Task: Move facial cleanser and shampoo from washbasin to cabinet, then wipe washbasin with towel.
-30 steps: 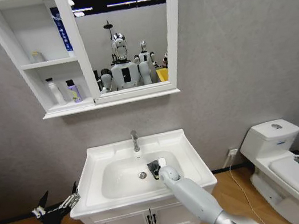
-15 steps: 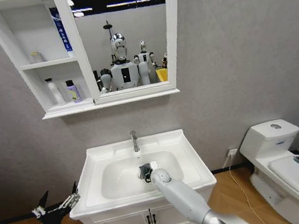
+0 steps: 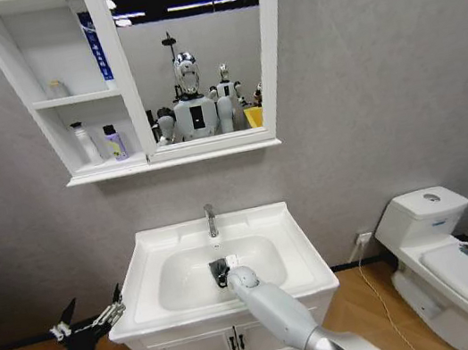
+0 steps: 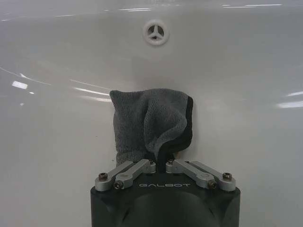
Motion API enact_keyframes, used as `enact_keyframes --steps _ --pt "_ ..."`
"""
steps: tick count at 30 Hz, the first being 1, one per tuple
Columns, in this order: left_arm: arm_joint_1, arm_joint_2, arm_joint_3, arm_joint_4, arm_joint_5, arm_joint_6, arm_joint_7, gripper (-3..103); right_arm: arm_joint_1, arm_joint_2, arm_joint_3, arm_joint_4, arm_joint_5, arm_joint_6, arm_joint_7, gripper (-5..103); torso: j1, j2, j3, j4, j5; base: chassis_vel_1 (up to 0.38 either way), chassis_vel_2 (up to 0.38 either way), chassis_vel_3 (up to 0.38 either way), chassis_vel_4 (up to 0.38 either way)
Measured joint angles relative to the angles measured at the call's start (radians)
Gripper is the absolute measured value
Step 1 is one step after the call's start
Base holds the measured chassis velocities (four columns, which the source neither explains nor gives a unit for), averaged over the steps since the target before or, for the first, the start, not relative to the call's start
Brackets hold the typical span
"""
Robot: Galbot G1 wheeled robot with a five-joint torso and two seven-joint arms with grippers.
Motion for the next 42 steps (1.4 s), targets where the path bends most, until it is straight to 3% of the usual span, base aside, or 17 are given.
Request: enact_keyframes --steps 20,35,39,42 --pt "0.000 0.000 0.000 0.000 0.000 0.000 0.000 100 -0.084 -0.153 0.043 0.202 0.063 -0.054 0.136 4 0.000 0.000 0.000 -0.0002 -0.0001 0.000 0.000 0.000 0.000" --pt "0.000 0.000 0.000 0.000 0.000 0.000 0.000 100 -0.142 -0.213 0.083 0.317 0.056 -0.045 0.204 4 0.000 0.000 0.000 -0.0003 -0.0002 0.000 0.000 0.000 0.000" --pt "0.000 0.000 0.000 0.000 0.000 0.000 0.000 100 -0.151 -0.231 0.098 0.337 0.028 -0.032 0.205 4 0.000 0.000 0.000 -0.0002 -0.0001 0.000 0.000 0.000 0.000" --pt "0.000 0.000 0.000 0.000 0.000 0.000 0.000 100 -0.154 -0.234 0.121 0.339 -0.048 -0.002 0.191 4 0.000 0.000 0.000 0.0000 -0.0001 0.000 0.000 0.000 0.000"
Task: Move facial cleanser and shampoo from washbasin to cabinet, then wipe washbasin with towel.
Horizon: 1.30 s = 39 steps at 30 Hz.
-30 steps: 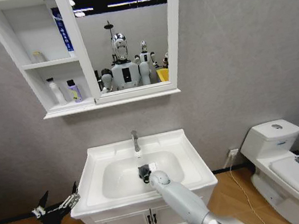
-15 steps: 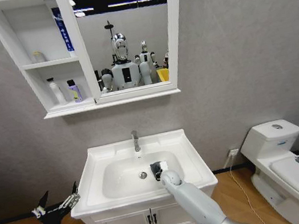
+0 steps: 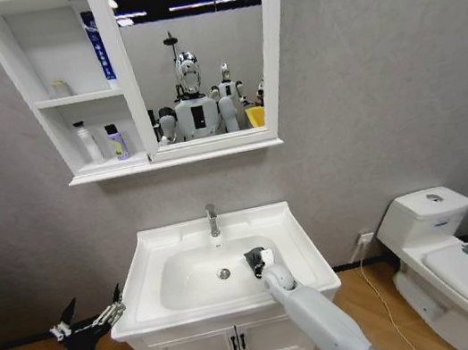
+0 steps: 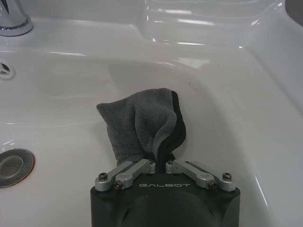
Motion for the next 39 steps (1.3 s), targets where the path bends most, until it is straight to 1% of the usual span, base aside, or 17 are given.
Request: enact_keyframes --steps 6,9,10,12,13,16,17,18,20,21,23,26,28,31,35,38,39 --pt "0.000 0.000 0.000 0.000 0.000 0.000 0.000 100 0.000 -0.003 0.007 0.012 -0.079 0.036 -0.010 4 0.000 0.000 0.000 -0.0007 -0.0004 0.000 0.000 0.000 0.000" --pt "0.000 0.000 0.000 0.000 0.000 0.000 0.000 100 0.003 -0.002 0.006 0.015 -0.140 0.067 -0.014 4 0.000 0.000 0.000 -0.0007 -0.0005 0.000 0.000 0.000 0.000" --pt "0.000 0.000 0.000 0.000 0.000 0.000 0.000 100 0.003 -0.002 0.006 0.015 -0.140 0.067 -0.014 4 0.000 0.000 0.000 -0.0007 -0.0005 0.000 0.000 0.000 0.000" --pt "0.000 0.000 0.000 0.000 0.000 0.000 0.000 100 0.006 0.002 0.006 0.010 -0.198 0.100 -0.024 4 0.000 0.000 0.000 -0.0006 -0.0004 0.000 0.000 0.000 0.000" --pt "0.000 0.000 0.000 0.000 0.000 0.000 0.000 100 0.006 0.002 0.006 0.010 -0.198 0.100 -0.024 4 0.000 0.000 0.000 -0.0006 -0.0004 0.000 0.000 0.000 0.000" --pt "0.000 0.000 0.000 0.000 0.000 0.000 0.000 100 0.013 0.008 0.006 0.000 -0.262 0.150 -0.034 4 0.000 0.000 0.000 -0.0004 -0.0003 0.000 0.000 0.000 0.000" --pt "0.000 0.000 0.000 0.000 0.000 0.000 0.000 100 0.017 0.010 0.008 -0.006 -0.311 0.180 -0.043 4 0.000 0.000 0.000 -0.0004 -0.0003 0.000 0.000 0.000 0.000" --pt "0.000 0.000 0.000 0.000 0.000 0.000 0.000 100 0.017 0.010 0.008 -0.006 -0.311 0.180 -0.043 4 0.000 0.000 0.000 -0.0004 -0.0003 0.000 0.000 0.000 0.000" --pt "0.000 0.000 0.000 0.000 0.000 0.000 0.000 100 0.026 0.014 0.015 -0.013 -0.403 0.236 -0.062 4 0.000 0.000 0.000 -0.0004 -0.0003 0.000 0.000 0.000 0.000" --pt "0.000 0.000 0.000 0.000 0.000 0.000 0.000 100 0.026 0.014 0.015 -0.013 -0.403 0.236 -0.062 4 0.000 0.000 0.000 -0.0004 -0.0003 0.000 0.000 0.000 0.000" --pt "0.000 0.000 0.000 0.000 0.000 0.000 0.000 100 0.036 0.017 0.022 -0.011 -0.442 0.273 -0.071 4 0.000 0.000 0.000 -0.0003 -0.0002 0.000 0.000 0.000 0.000" --pt "0.000 0.000 0.000 0.000 0.000 0.000 0.000 100 0.042 0.017 0.028 -0.010 -0.465 0.297 -0.081 4 0.000 0.000 0.000 -0.0003 -0.0002 0.000 0.000 0.000 0.000" --pt "0.000 0.000 0.000 0.000 0.000 0.000 0.000 100 0.055 0.018 0.048 -0.015 -0.519 0.343 -0.103 4 0.000 0.000 0.000 -0.0003 -0.0003 0.000 0.000 0.000 0.000" --pt "0.000 0.000 0.000 0.000 0.000 0.000 0.000 100 0.064 0.015 0.065 -0.022 -0.521 0.355 -0.112 4 0.000 0.000 0.000 -0.0002 -0.0002 0.000 0.000 0.000 0.000" --pt "0.000 0.000 0.000 0.000 0.000 0.000 0.000 100 0.074 0.001 0.098 -0.034 -0.492 0.368 -0.135 4 0.000 0.000 0.000 -0.0003 -0.0002 0.000 0.000 0.000 0.000" --pt "0.000 0.000 0.000 0.000 0.000 0.000 0.000 100 0.066 -0.022 0.121 -0.024 -0.427 0.389 -0.185 4 0.000 0.000 0.000 -0.0003 -0.0002 0.000 0.000 0.000 0.000" --pt "0.000 0.000 0.000 0.000 0.000 0.000 0.000 100 0.066 -0.022 0.121 -0.024 -0.427 0.389 -0.185 4 0.000 0.000 0.000 -0.0003 -0.0002 0.000 0.000 0.000 0.000"
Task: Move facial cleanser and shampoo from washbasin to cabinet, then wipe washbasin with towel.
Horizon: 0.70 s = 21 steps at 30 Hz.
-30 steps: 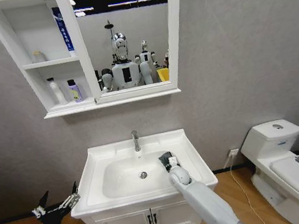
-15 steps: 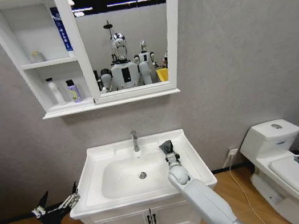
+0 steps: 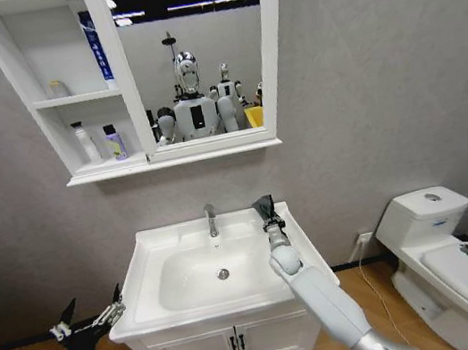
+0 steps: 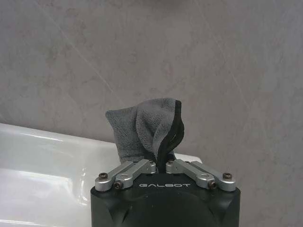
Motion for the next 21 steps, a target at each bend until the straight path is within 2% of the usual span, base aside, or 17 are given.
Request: enact_keyframes --steps 3,11,12,14,17,18,20,21 --pt "0.000 0.000 0.000 0.000 0.000 0.000 0.000 100 -0.016 -0.019 0.022 0.015 0.059 0.000 -0.023 4 0.000 0.000 0.000 0.0001 0.0001 0.000 0.000 0.000 0.000" --pt "0.000 0.000 0.000 0.000 0.000 0.000 0.000 100 -0.044 -0.047 0.066 0.014 0.090 -0.021 -0.044 4 0.000 0.000 0.000 0.0000 0.0001 0.000 0.000 0.000 0.000" --pt "0.000 0.000 0.000 0.000 0.000 0.000 0.000 100 -0.045 -0.049 0.075 0.006 0.080 -0.030 -0.063 1 0.000 0.000 0.000 -0.0001 0.0001 0.000 0.000 0.000 0.000" --pt "0.000 0.000 0.000 0.000 0.000 0.000 0.000 100 -0.045 -0.051 0.085 -0.003 0.068 -0.033 -0.091 4 0.000 0.000 0.000 0.0000 0.0000 0.000 0.000 0.000 0.000" --pt "0.000 0.000 0.000 0.000 0.000 0.000 0.000 100 -0.031 -0.051 0.102 -0.042 0.042 -0.025 -0.135 20 0.000 0.000 0.000 0.0000 0.0001 0.000 0.000 0.000 0.000" --pt "0.000 0.000 0.000 0.000 0.000 0.000 0.000 100 -0.031 -0.051 0.102 -0.042 0.042 -0.025 -0.135 20 0.000 0.000 0.000 0.0000 0.0001 0.000 0.000 0.000 0.000" --pt "0.000 0.000 0.000 0.000 0.000 0.000 0.000 100 -0.021 -0.051 0.108 -0.061 0.033 -0.016 -0.147 32 0.000 0.000 0.000 0.0001 0.0000 0.000 0.000 0.000 0.000" --pt "0.000 0.000 0.000 0.000 0.000 0.000 0.000 100 -0.021 -0.051 0.108 -0.061 0.033 -0.016 -0.147 32 0.000 0.000 0.000 0.0001 0.0000 0.000 0.000 0.000 0.000"
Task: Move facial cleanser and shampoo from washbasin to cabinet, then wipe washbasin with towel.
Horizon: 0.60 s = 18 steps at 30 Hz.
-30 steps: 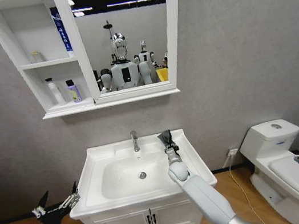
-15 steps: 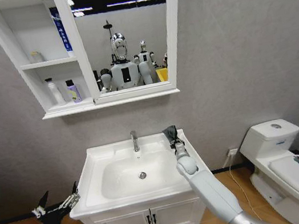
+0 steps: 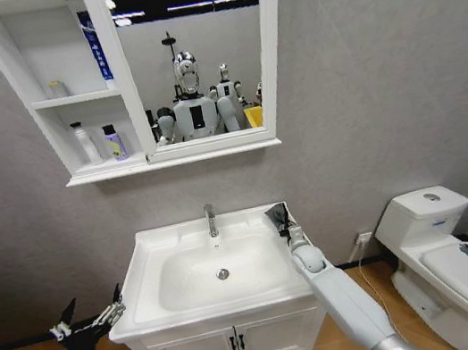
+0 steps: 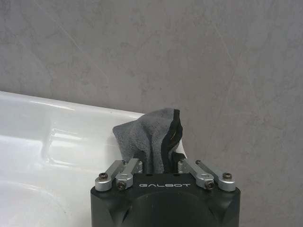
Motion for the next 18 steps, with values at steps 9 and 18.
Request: enact_keyframes --steps 9,18 --pt "0.000 0.000 0.000 0.000 0.000 0.000 0.000 100 0.024 0.000 -0.007 -0.024 0.016 0.032 -0.020 64 0.000 0.000 0.000 0.0000 0.0000 0.000 0.000 0.000 0.000" --pt "0.000 0.000 0.000 0.000 0.000 0.000 0.000 100 0.021 0.005 -0.010 -0.008 -0.018 0.050 -0.026 95 0.000 0.000 0.000 0.0000 0.0000 0.000 0.000 0.000 0.000"
